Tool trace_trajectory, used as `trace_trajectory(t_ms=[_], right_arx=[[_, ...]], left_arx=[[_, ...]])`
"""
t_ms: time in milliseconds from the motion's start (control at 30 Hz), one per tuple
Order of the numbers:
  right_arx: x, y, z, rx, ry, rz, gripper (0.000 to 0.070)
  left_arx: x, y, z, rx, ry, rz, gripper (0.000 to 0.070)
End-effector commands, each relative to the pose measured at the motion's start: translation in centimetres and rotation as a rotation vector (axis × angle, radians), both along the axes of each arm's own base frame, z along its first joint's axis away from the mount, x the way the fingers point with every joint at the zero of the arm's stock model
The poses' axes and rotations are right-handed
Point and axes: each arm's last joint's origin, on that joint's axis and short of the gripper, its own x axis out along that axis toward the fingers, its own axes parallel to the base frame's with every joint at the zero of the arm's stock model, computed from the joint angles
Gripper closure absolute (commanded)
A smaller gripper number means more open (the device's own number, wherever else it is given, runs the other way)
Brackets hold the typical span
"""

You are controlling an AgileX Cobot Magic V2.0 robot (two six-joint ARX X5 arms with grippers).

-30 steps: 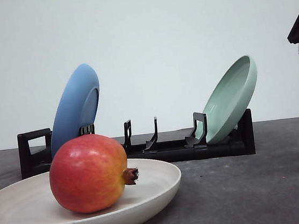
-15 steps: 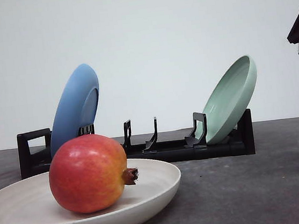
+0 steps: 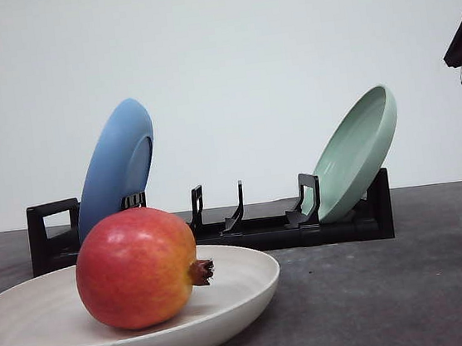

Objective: Place pomegranate in white plate

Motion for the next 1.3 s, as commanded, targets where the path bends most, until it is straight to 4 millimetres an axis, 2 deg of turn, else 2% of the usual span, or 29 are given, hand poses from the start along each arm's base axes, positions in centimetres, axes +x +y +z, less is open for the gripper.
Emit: trace_trajectory(t_ms=[0,200,300,600,800,1000,1267], right_arx=[[0.1,0.0,0.0,0.001,-0.004,0.001,0.0684],[-0.6,-0.4,0.1,-0.078,-0.046,-0.005,0.0684],[-1.5,-1.1,-0.7,-0.106,-0.083,-0.038,0.0684],[-4.7,-3.3,-6.6,-0.135,-0.14,-0.273,0.0684],[-5.7,-4.1,-8.8,-0.129,-0.235,-0.372,0.0684],[-5.6,-4.3,-10.0,-0.118,-0.308,-0.402,0.0684],[-5.6,-4.3,-9.9,-0.115,-0.319,-0.402,0.0684]], left_arx=[[0.0,0.0,-0.4,0.01,0.012,0.0,0.07],[0.0,0.0,-0.4,0.011,0.012,0.0,0.07],[0.0,0.0,-0.4,0.011,0.012,-0.001,0.07],[0.0,0.0,-0.4,0.011,0.012,0.0,0.07],[0.0,0.0,-0.4,0.01,0.012,-0.001,0.07],[0.0,0.0,-0.4,0.01,0.012,-0.001,0.07],[0.0,0.0,-0.4,0.011,0.012,0.0,0.07]])
